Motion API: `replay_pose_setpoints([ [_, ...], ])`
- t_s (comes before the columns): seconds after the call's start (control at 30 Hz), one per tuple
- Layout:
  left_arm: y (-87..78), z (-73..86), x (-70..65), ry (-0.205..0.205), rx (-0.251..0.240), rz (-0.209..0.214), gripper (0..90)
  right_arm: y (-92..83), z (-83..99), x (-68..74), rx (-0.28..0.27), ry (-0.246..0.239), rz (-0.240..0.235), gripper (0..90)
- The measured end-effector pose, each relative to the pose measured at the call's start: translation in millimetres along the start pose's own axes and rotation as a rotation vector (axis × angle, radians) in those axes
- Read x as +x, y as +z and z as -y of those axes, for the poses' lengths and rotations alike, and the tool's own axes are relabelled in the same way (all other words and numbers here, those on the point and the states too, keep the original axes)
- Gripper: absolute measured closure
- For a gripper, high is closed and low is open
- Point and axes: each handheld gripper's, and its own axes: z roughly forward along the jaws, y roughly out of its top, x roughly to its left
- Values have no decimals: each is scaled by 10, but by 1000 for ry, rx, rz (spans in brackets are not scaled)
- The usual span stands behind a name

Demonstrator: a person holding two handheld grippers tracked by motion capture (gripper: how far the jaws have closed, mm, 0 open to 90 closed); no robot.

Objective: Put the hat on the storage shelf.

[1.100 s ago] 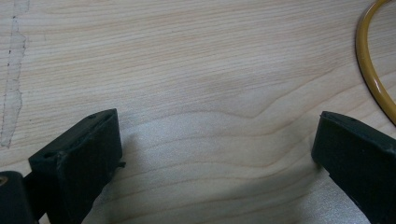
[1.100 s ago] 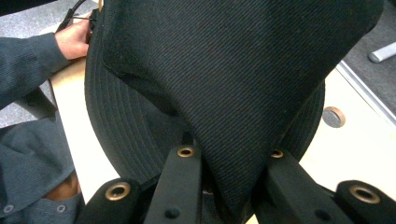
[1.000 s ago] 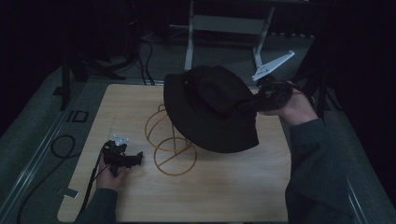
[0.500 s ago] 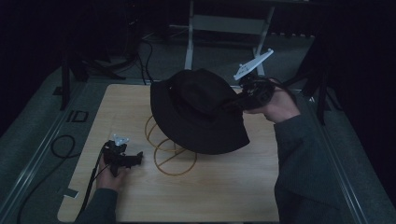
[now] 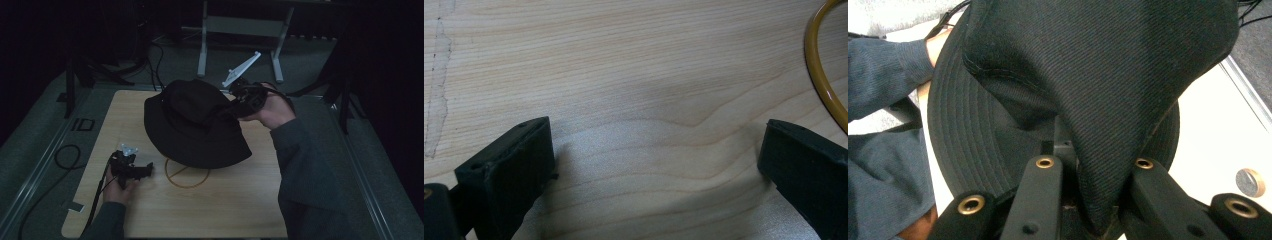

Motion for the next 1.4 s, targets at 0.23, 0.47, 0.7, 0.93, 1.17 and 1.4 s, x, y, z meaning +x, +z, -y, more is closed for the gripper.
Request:
replay_pose_setpoints([
  [0.23,0,0,-2,-1,0,2,18,168,-113,83,24,-29,-17,809],
  [0.47,1,0,-5,-2,-2,4,18,276,-133,109,14,-37,-45,725],
  [0.7,1,1,-6,0,-2,5,18,326,-106,130,7,-34,-48,705],
  [0.93,2,2,-7,0,-3,5,18,438,-98,51,35,24,0,571],
  [1.17,2,2,-8,-1,-5,5,18,496,-59,29,34,72,-2,417],
  [1.4,1,3,-7,1,-3,6,18,372,67,28,19,101,17,278],
])
